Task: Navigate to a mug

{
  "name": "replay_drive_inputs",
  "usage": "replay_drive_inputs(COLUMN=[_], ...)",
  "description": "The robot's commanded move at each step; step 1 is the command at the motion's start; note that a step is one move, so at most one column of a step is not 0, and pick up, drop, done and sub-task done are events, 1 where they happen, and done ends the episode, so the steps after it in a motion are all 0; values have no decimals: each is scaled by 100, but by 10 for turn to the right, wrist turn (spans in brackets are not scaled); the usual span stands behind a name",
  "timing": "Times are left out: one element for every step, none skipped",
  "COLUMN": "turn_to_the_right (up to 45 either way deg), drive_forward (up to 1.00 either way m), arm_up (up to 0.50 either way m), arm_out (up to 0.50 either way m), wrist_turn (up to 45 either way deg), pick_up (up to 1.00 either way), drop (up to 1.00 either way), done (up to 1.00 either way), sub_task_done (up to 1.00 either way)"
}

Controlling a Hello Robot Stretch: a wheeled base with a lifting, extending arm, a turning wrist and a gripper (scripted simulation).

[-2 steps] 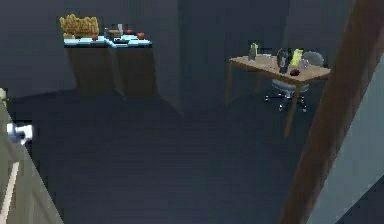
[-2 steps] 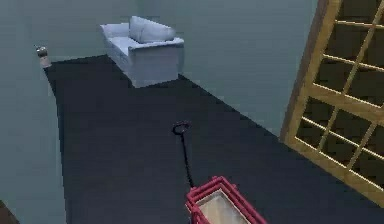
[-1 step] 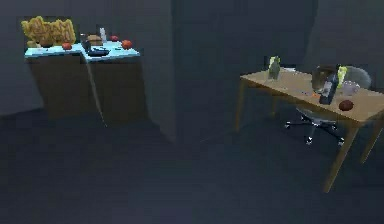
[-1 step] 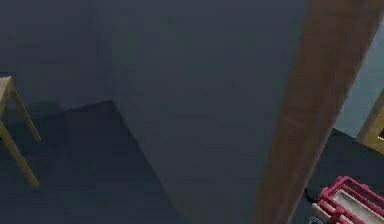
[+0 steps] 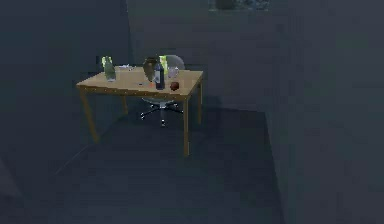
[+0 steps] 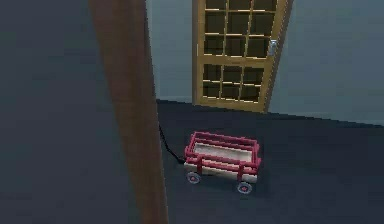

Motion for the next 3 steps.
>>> replay_drive_inputs(turn_to_the_right=[90,0,60], drive_forward=[0,100,0], arm_up=[0,0,0], arm_out=[0,0,0], wrist_turn=[0,0,0], pick_up=[0,0,0], drop=[0,0,0], done=[0,0,0], sub_task_done=[0,0,0])
